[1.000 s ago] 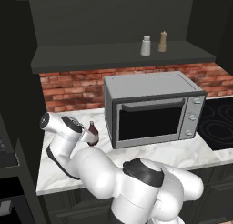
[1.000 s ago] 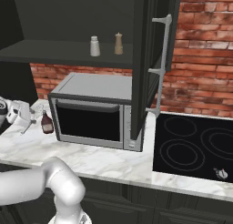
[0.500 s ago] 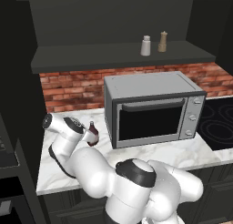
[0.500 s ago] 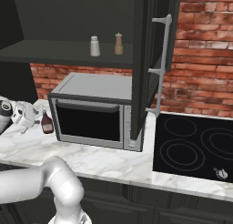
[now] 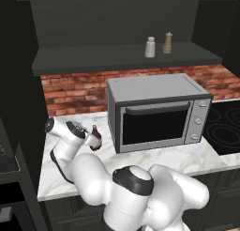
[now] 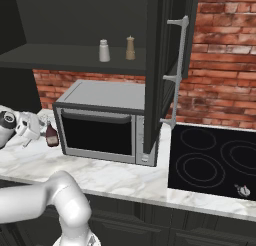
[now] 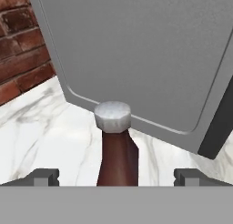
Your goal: There are various items on the counter. Only move the condiments/shakers into the cabinet.
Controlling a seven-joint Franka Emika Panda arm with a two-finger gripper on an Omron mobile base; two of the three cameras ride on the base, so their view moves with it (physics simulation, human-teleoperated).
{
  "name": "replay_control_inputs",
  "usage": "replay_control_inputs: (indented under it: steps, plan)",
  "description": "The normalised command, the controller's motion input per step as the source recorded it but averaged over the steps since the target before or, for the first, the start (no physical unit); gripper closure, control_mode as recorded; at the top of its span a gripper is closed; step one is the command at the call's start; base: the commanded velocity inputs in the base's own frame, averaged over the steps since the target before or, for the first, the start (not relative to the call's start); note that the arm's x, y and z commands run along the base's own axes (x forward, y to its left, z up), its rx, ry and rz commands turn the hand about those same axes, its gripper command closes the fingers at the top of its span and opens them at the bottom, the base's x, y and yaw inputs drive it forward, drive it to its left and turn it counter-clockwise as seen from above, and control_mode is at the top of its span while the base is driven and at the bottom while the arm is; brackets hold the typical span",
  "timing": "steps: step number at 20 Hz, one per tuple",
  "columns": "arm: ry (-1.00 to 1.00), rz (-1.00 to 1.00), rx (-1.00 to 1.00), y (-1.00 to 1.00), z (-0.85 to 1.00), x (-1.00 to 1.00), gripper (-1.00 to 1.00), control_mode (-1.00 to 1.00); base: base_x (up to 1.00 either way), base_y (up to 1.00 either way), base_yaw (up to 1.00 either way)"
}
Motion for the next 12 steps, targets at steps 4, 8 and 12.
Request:
replay_control_inputs:
  steps: [4,8,12]
  plan:
    - [0.0,0.0,-0.03,-0.03,-0.12,0.0,-1.0,-1.0,0.0,0.0,0.0]
    - [0.0,0.0,-0.02,-0.09,-0.06,0.0,-1.0,-1.0,0.0,0.0,0.0]
    - [0.0,0.0,-0.03,-0.15,-0.02,0.0,-1.0,-1.0,0.0,0.0,0.0]
